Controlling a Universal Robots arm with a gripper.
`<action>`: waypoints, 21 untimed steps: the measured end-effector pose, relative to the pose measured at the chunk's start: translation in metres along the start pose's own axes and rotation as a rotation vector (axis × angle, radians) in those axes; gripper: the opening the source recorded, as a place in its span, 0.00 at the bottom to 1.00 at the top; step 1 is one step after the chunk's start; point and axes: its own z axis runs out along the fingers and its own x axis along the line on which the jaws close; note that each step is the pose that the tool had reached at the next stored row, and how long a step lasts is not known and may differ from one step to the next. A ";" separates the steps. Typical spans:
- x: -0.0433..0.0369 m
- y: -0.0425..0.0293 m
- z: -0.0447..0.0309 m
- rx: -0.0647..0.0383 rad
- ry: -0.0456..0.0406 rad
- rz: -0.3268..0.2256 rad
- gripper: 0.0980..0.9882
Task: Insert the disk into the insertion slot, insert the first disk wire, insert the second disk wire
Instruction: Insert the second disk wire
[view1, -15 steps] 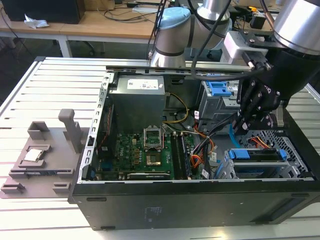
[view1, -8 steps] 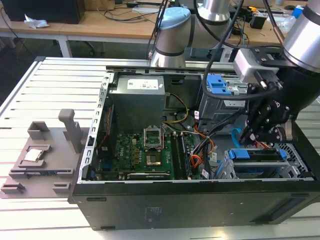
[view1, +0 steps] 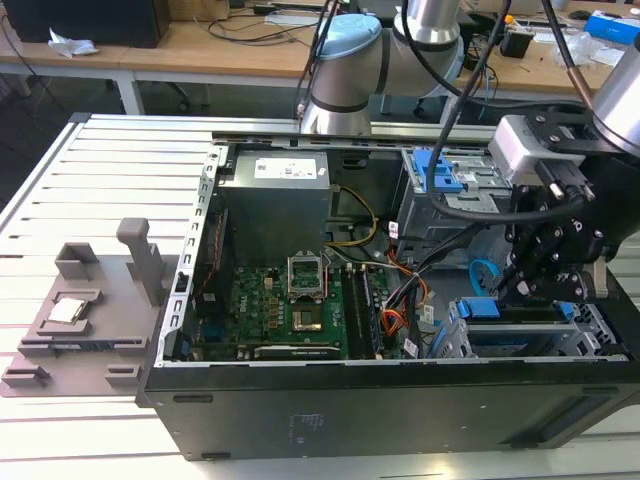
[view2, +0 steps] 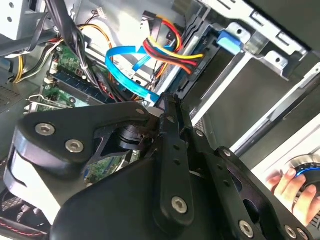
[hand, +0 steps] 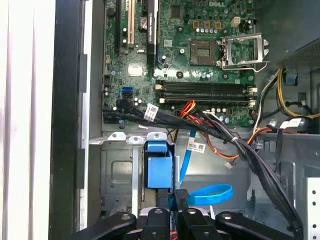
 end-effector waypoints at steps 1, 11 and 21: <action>0.0003 -0.0015 0.0001 0.000 0.0001 0.000 0.07; 0.0005 -0.0115 0.0010 0.000 0.0002 0.000 0.07; 0.0013 -0.0162 0.0032 0.000 0.0002 0.000 0.07</action>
